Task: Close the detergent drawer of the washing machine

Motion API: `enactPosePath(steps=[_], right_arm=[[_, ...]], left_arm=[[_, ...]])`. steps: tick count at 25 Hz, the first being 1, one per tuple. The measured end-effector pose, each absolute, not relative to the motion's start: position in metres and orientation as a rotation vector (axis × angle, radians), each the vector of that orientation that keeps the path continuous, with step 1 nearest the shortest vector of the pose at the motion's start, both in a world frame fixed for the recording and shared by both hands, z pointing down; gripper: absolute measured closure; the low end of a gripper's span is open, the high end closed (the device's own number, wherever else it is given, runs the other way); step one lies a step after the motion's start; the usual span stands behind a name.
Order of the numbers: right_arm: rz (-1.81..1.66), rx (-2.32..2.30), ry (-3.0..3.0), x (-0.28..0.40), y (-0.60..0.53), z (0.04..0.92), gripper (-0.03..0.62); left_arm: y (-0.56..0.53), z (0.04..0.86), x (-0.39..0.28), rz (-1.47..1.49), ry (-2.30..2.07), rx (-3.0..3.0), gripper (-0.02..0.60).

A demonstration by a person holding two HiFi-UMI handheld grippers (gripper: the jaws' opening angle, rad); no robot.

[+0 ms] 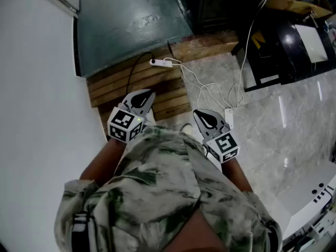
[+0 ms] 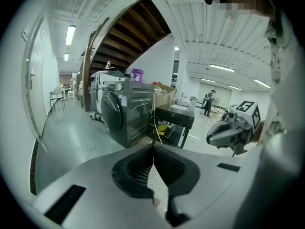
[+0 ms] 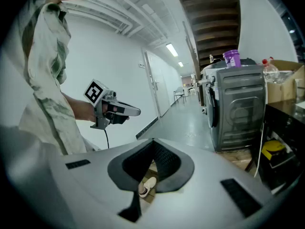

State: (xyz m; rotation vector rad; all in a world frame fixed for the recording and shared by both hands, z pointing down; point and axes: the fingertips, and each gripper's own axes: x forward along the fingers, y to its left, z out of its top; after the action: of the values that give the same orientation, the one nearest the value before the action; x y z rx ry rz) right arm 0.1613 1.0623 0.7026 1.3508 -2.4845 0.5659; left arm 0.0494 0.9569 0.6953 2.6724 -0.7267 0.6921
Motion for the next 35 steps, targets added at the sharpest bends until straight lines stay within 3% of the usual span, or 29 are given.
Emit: enactPosePath(steps=[7, 17, 19, 23, 26, 31, 35], right_arm=[[0.539, 1.239, -2.476, 0.112, 0.991, 0.713, 0.574], [0.561, 1.102, -2.472, -0.025, 0.824, 0.710, 0.567], [0.568, 1.087, -2.456, -0.056, 0.788, 0.699, 0.507], [0.549, 1.093, -2.434, -0.112, 0.710, 0.669, 0.471], [0.514, 1.083, -2.440, -0.144, 0.664, 0.641, 0.473], [0.489, 1.039, -2.437, -0.166, 0.606, 0.622, 0.464], [0.538, 0.989, -2.431, -0.163, 0.549, 0.634, 0.468]], left_arm=[[0.882, 0.701, -0.035, 0.588, -0.915, 2.606, 0.557], [0.748, 0.717, -0.172, 0.508, -0.973, 2.566, 0.556], [0.722, 0.712, -0.201, 0.525, -0.970, 2.545, 0.555], [0.662, 0.683, -0.252, 0.561, -0.930, 2.532, 0.549], [0.625, 0.650, -0.274, 0.564, -0.907, 2.571, 0.538], [0.573, 0.631, -0.286, 0.536, -0.900, 2.552, 0.466], [0.523, 0.636, -0.279, 0.506, -0.915, 2.503, 0.466]])
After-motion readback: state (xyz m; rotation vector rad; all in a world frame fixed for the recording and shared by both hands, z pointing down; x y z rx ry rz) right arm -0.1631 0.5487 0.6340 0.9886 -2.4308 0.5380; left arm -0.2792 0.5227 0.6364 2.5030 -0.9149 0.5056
